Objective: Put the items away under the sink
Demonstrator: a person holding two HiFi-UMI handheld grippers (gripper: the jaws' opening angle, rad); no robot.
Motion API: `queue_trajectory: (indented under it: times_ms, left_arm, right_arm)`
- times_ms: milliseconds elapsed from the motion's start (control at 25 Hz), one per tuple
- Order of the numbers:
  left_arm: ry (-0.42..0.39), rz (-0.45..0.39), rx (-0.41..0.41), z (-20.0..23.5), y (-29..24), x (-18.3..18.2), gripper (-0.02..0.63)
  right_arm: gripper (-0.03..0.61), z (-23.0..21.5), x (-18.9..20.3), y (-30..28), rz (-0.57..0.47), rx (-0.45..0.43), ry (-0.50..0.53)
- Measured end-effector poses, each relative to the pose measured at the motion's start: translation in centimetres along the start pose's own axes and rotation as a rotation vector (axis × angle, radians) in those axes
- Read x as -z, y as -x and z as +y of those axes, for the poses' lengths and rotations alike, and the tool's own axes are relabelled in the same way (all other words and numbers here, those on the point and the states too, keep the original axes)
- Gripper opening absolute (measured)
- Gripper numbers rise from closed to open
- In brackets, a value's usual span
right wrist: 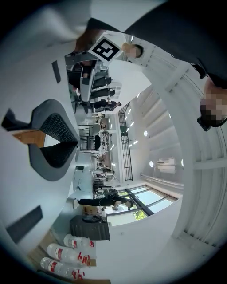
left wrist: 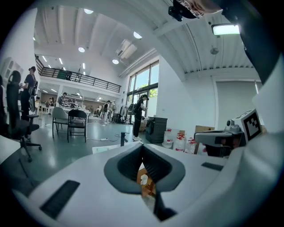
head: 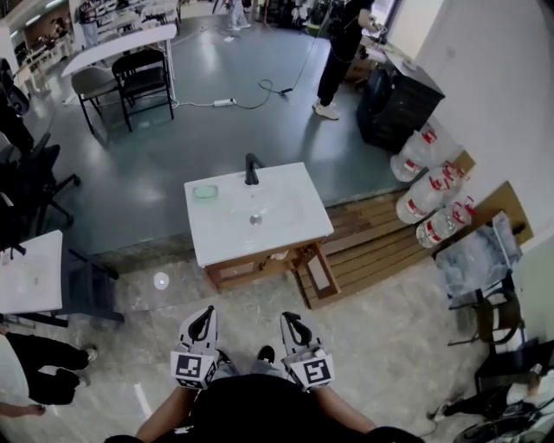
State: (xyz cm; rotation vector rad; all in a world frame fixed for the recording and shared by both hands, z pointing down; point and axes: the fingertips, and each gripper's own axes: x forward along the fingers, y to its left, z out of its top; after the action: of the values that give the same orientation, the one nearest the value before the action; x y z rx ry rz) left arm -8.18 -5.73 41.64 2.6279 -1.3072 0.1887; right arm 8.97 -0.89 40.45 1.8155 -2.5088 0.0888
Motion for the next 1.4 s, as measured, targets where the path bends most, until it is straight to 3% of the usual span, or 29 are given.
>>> queue_trajectory:
  times_ms: [280, 480, 1400]
  left_arm:
    - [0.029, -0.049, -0.062, -0.1, 2.8, -2.4, 0.006]
    - [-0.026, -0.117, -0.076, 0.2, 3.6, -4.4, 0.006]
    - [-0.044, -0.106, -0.038, -1.1, 4.3, -4.5, 0.006]
  right_arm:
    - [0.012, 0.4, -3.3, 1.3, -0.056, 0.038, -0.005]
    - [0.012, 0.0, -4.0, 1.3, -0.056, 0.074, 0.047]
    - [0.011, -0.3, -4.3, 2.8, -0.087, 0.121, 0.044]
